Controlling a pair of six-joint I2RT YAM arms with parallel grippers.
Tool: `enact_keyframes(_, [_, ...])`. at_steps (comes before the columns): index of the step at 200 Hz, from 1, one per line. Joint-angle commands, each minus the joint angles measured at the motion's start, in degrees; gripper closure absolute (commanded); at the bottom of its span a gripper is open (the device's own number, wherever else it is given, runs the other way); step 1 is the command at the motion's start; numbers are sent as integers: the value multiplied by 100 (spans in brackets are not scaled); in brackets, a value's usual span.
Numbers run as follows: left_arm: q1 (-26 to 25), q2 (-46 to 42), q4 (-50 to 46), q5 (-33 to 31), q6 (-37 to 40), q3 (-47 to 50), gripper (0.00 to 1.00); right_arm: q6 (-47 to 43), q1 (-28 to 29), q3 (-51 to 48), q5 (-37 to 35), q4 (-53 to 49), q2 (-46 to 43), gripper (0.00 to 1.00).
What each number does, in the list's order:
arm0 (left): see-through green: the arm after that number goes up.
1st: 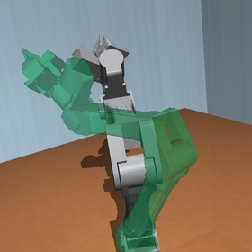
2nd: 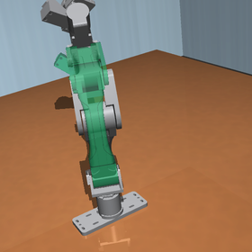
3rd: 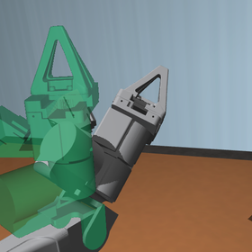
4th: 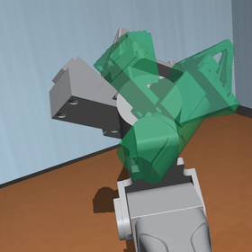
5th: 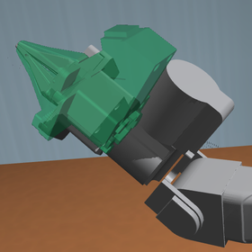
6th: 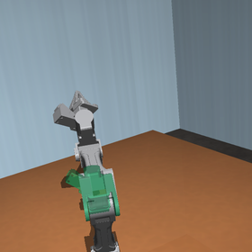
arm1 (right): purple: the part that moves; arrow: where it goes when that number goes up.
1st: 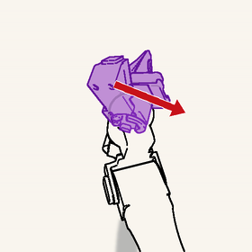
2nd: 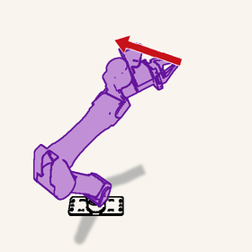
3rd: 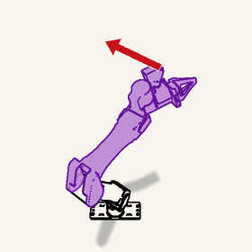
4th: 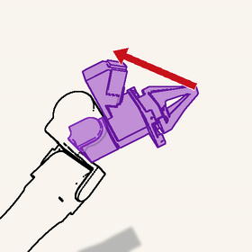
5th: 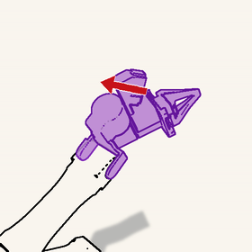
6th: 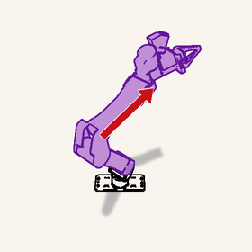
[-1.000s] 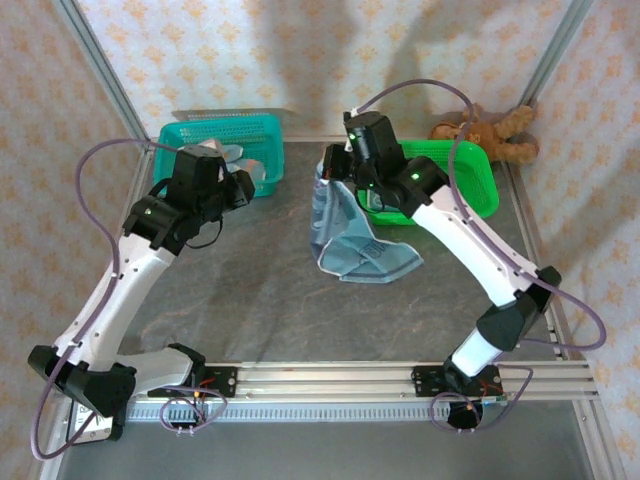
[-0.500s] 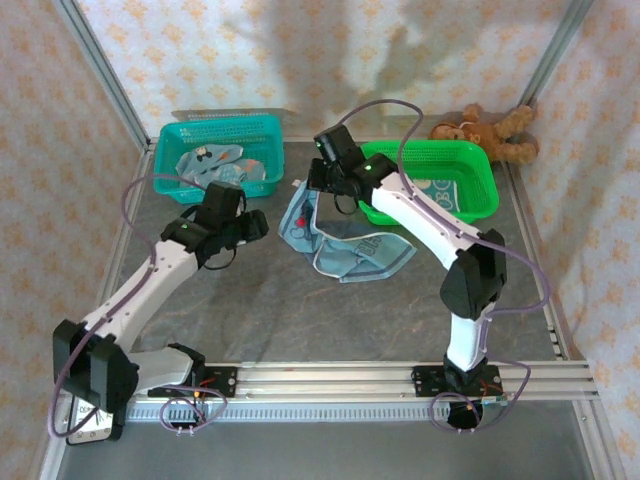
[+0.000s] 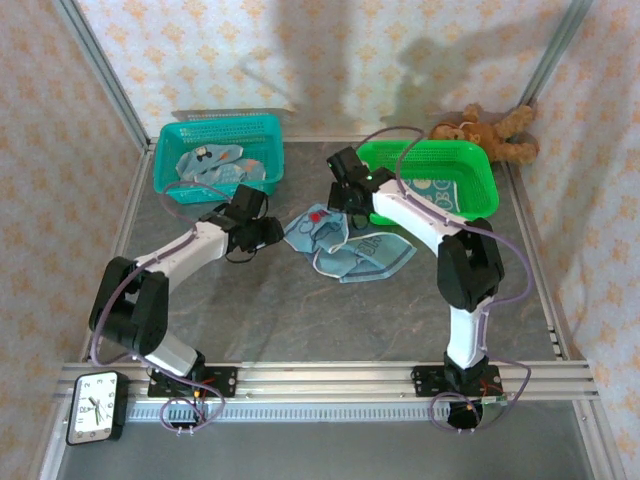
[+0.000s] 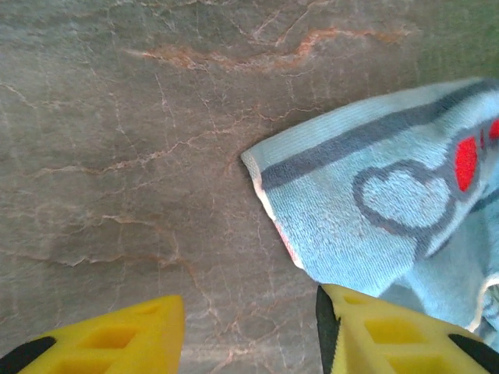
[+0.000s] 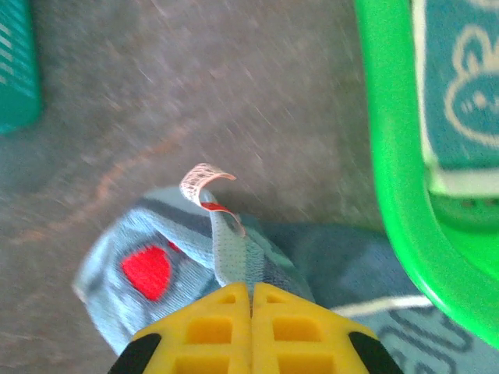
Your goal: Fold and stack the towels
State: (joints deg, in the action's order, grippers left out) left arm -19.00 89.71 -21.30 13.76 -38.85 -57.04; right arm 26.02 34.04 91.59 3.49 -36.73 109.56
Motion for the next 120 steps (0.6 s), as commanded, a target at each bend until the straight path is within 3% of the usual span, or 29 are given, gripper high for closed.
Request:
enact_keyframes(1, [32, 335, 263, -41, -265, -265, 54, 129, 20, -264, -234, 159, -573, 100])
enact_keyframes(58, [-51, 1214, 84, -663, -539, -929, 59, 180, 16, -495, -156, 268, -731, 100])
enact_keyframes(120, [-227, 1930, -77, -747, -456, -1523, 59, 201, 19, -546, -49, 324, -717, 100])
